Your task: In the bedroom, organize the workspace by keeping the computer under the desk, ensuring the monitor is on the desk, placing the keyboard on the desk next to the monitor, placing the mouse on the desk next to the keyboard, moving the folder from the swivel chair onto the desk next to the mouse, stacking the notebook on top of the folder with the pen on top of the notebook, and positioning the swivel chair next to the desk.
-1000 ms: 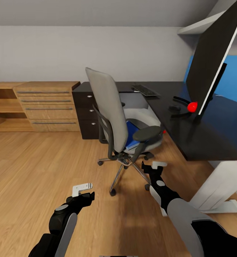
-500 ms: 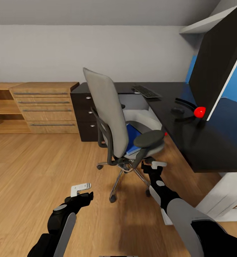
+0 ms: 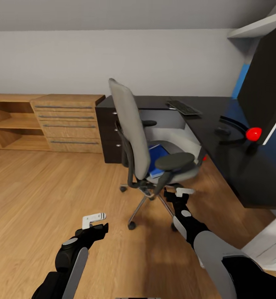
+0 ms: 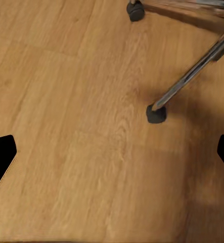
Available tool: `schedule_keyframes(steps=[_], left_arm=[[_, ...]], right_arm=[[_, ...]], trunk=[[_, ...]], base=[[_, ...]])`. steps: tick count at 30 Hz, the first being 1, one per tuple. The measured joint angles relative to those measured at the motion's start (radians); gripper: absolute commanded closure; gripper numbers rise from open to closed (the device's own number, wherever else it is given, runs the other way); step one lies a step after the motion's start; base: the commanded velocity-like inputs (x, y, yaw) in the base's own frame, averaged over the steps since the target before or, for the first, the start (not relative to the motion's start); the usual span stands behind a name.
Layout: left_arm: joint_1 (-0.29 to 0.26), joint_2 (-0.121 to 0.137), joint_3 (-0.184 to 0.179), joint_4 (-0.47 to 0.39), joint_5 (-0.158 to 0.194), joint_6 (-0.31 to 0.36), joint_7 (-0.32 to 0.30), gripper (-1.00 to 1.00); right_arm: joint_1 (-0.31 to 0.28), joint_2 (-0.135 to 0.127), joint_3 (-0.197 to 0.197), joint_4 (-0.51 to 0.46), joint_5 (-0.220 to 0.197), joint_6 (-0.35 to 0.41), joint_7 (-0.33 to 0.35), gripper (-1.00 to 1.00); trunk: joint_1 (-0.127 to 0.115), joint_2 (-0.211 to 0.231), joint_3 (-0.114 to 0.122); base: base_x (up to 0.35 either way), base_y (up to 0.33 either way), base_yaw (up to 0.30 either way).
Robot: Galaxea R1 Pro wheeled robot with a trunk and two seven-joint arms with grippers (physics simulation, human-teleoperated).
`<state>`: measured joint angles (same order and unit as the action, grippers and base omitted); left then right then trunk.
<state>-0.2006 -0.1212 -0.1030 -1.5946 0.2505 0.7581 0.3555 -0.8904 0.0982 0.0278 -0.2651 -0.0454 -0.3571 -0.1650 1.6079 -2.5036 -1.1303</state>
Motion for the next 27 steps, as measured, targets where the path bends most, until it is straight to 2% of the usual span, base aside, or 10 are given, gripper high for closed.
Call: schedule_keyframes(steps=[5,10,12,25,27], left_arm=[[0.0,0.0,0.0,0.0,0.0,0.0,0.0,-1.0],[0.0,0.0,0.0,0.0,0.0,0.0,0.0,-1.0],[0.0,0.0,0.0,0.0,0.0,0.0,0.001,-1.0],[0.0,-0.002,-0.002,0.001,0.0,0.0,0.001,-1.0],[0.0,0.0,-0.001,0.01,0.001,0.0,0.0,-1.0]], right_arm=[[0.0,0.0,0.0,0.0,-0.001,0.0,0.0,-1.0],[0.0,-0.001,-0.01,-0.001,-0.004,-0.002,-0.003,-1.0],[0.0,0.0,0.0,-0.001,0.002,0.0,0.001,-1.0],[0.0,0.002,0.001,-0.001,0.002,0.0,0.0,-1.0],[0.0,0.009,0.0,-0.001,0.001,0.0,-0.001,-1.0]], trunk=[[0.0,0.0,0.0],[0.0,0.0,0.0],[0.0,0.0,0.0],[0.0,0.0,0.0],[0.0,0.0,0.0]], base=[[0.0,0.019,0.278],[0.0,0.203,0.278],[0.0,0.07,0.278],[0.0,0.005,0.278],[0.0,0.0,0.278]])
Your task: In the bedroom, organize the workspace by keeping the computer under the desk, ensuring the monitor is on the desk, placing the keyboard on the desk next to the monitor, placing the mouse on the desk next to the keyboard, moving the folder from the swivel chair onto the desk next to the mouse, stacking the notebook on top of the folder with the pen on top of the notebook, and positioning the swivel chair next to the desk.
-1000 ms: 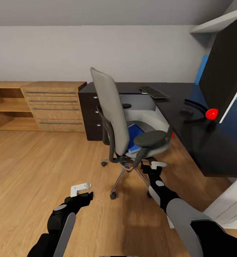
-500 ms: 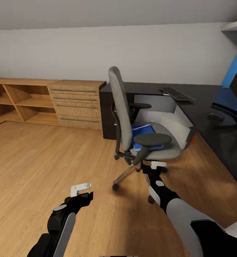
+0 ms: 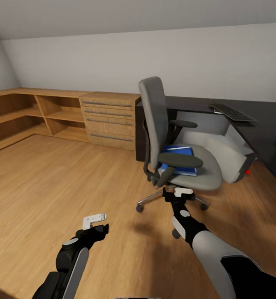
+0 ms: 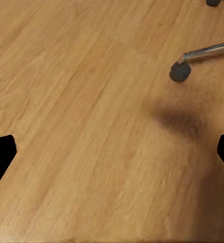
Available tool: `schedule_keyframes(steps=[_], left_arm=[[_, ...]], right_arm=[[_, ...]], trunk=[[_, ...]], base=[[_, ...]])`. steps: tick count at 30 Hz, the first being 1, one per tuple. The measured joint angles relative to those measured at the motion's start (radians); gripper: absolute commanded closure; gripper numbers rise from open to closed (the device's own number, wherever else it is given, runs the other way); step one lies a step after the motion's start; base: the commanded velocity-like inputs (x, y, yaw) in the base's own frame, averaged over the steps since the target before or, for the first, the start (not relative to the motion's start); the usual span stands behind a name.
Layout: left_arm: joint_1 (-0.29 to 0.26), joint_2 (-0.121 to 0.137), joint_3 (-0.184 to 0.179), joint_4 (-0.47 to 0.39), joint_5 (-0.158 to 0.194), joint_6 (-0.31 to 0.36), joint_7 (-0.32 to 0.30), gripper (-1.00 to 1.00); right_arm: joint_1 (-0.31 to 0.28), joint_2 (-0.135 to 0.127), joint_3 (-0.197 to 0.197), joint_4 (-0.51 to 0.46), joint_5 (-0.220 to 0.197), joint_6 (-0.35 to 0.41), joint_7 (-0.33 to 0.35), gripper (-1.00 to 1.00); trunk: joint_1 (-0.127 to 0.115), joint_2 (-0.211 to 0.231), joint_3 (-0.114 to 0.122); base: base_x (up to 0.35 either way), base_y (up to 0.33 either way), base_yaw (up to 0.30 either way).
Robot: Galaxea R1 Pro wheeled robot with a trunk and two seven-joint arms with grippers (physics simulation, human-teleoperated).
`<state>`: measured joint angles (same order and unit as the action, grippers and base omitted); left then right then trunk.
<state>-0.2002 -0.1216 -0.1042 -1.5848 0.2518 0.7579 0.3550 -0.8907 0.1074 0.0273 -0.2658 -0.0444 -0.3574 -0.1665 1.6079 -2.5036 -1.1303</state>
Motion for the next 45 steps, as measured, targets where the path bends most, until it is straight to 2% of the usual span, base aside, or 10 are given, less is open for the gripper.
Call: schedule_keyframes(steps=[6,14,29,35,45], left_arm=[[0.0,0.0,0.0,0.011,-0.001,0.0,-0.001,-1.0],[0.0,0.0,0.0,0.014,0.0,0.0,0.0,-1.0],[0.0,0.0,0.003,0.014,0.0,0.0,0.0,-1.0],[0.0,0.0,0.025,0.012,0.001,-0.001,-0.002,-1.0],[0.0,0.0,0.032,0.012,0.0,-0.001,-0.002,-1.0]], right_arm=[[0.0,0.004,0.001,0.0,0.001,0.0,0.001,-1.0],[0.0,0.005,0.001,-0.001,0.001,0.0,0.001,-1.0],[0.001,0.004,0.0,-0.001,0.001,0.0,0.004,-1.0],[0.002,0.005,0.0,0.0,0.001,0.001,0.005,-1.0],[0.002,0.005,0.0,0.0,0.0,0.001,0.005,-1.0]], trunk=[[0.0,0.0,0.0],[0.001,0.0,0.0],[0.0,0.0,0.006],[0.0,0.0,0.009],[0.0,0.0,0.012]], base=[[-0.037,0.0,0.189],[-0.303,-0.051,-0.021],[-0.114,-0.045,-0.231],[-0.266,0.136,-0.256],[-0.085,0.134,-0.235]])
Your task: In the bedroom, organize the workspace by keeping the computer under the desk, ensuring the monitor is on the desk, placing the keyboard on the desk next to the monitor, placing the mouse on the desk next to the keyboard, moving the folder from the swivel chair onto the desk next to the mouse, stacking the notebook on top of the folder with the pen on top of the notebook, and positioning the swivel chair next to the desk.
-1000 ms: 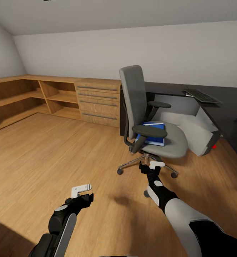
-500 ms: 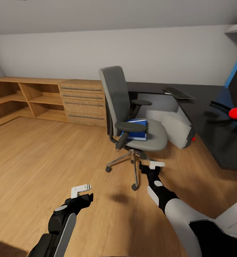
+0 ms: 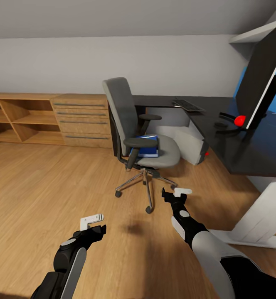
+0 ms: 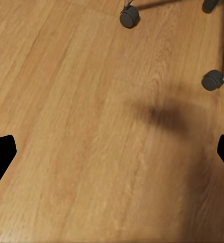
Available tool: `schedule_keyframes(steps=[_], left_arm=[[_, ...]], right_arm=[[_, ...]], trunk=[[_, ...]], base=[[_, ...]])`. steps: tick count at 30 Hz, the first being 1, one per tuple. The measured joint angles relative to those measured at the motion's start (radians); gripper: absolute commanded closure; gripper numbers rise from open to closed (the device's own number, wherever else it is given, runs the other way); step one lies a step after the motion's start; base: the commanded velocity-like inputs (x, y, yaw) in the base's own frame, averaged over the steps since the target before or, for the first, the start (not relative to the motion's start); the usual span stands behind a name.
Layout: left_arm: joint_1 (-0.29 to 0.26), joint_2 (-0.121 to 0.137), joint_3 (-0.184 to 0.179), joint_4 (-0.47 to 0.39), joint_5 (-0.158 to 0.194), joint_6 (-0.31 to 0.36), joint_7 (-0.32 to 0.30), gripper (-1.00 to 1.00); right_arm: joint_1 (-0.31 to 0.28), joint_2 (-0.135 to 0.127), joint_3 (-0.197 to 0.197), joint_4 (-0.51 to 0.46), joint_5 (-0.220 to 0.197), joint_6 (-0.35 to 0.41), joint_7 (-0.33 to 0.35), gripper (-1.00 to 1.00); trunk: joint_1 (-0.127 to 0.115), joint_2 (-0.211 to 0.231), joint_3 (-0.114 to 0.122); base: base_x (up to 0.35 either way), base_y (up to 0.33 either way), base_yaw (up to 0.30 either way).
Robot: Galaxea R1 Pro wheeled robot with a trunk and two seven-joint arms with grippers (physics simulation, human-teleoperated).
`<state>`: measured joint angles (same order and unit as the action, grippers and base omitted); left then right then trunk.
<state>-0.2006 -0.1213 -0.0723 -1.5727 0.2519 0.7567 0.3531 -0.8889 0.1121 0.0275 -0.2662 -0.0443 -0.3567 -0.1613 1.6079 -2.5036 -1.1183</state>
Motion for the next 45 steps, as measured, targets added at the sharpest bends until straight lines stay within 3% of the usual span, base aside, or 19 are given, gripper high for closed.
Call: schedule_keyframes(steps=[16,31,45], left_arm=[[0.0,0.0,0.001,0.0,0.0,0.0,0.001,-1.0],[0.0,0.0,-0.001,0.0,0.0,0.0,-0.001,-1.0],[0.0,0.0,-0.001,0.0,-0.002,0.001,0.001,-1.0]], right_arm=[[0.004,0.017,0.002,0.001,0.0,0.0,0.003,-1.0],[0.012,0.018,0.002,-0.002,0.0,-0.002,-0.002,-1.0],[0.012,0.018,0.001,0.0,0.0,-0.001,-0.003,-1.0]], trunk=[[0.0,0.0,0.0],[0.0,0.0,0.0],[0.0,0.0,0.0]], base=[[-0.001,0.003,-0.015],[0.0,0.138,-0.048],[0.0,0.012,-0.049]])
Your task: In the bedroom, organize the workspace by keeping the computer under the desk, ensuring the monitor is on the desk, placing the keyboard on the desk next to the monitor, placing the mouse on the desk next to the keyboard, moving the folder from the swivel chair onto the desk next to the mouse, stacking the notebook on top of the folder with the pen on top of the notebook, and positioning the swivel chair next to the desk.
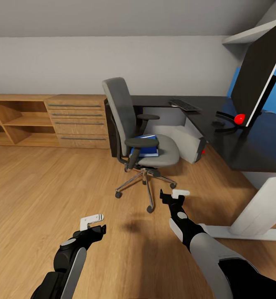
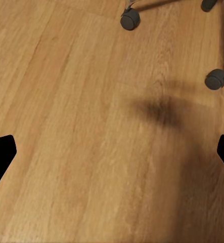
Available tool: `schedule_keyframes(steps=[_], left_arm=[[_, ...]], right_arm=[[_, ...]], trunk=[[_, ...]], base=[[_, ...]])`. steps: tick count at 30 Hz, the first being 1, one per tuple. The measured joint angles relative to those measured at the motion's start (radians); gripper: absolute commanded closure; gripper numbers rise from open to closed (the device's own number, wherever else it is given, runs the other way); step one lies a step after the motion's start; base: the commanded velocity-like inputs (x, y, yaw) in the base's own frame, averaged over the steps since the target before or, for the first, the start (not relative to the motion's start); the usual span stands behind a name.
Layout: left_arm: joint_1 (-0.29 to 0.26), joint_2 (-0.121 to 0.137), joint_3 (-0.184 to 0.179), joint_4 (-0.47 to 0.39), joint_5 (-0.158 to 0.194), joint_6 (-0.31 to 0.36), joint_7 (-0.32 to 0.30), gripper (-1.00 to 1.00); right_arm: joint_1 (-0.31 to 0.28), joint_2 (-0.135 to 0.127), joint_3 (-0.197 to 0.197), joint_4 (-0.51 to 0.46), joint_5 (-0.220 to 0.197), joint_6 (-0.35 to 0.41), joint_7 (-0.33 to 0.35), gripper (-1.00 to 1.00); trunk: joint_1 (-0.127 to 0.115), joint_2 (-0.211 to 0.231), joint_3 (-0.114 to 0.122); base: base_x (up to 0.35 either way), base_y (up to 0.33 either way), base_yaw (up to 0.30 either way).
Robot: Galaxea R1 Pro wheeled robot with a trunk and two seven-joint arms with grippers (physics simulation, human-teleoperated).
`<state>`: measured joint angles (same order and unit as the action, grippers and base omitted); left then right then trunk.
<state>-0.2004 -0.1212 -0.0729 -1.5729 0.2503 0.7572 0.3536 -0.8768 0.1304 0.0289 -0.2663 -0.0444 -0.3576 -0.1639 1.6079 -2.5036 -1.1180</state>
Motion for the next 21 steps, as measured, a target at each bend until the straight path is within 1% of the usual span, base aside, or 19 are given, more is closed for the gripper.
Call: schedule_keyframes(steps=[11,14,16,17,18,20,21], left_arm=[[0.0,0.0,0.001,0.0,0.0,0.0,0.001,-1.0],[0.0,0.0,0.002,0.0,0.0,-0.001,0.001,-1.0],[0.0,0.0,0.002,0.0,0.0,0.0,0.001,-1.0],[0.0,0.0,0.003,0.0,0.0,0.0,0.002,-1.0],[0.0,0.001,0.004,0.0,0.0,0.0,0.002,-1.0],[0.0,0.001,0.01,0.0,0.0,0.001,0.002,-1.0],[0.0,0.001,0.02,0.0,-0.001,0.001,0.002,-1.0]], right_arm=[[0.0,-0.003,-0.002,-0.001,0.0,-0.008,0.003,-1.0],[0.0,-0.006,-0.005,-0.004,-0.001,-0.017,0.006,-1.0],[0.0,-0.006,-0.013,-0.005,-0.009,-0.017,0.006,-1.0],[0.0,-0.006,-0.023,-0.006,-0.026,-0.016,0.006,-1.0],[0.0,-0.006,-0.036,-0.007,-0.051,-0.014,0.009,-1.0],[0.0,-0.006,-0.047,-0.009,-0.092,-0.011,0.019,-1.0],[-0.001,-0.006,-0.055,-0.012,-0.135,0.0,0.033,-1.0]], trunk=[[0.0,0.0,0.0],[0.0,0.0,0.0],[0.0,0.0,0.0],[0.0,0.0,0.0],[0.0,0.0,0.0],[0.0,0.0,0.0],[0.0,0.0,0.0]], base=[[0.0,0.0,0.0],[0.0,0.0,0.0],[0.0,0.0,0.0],[0.0,0.0,0.0],[0.0,0.0,0.0],[0.0,0.0,0.0],[0.0,0.0,0.0]])
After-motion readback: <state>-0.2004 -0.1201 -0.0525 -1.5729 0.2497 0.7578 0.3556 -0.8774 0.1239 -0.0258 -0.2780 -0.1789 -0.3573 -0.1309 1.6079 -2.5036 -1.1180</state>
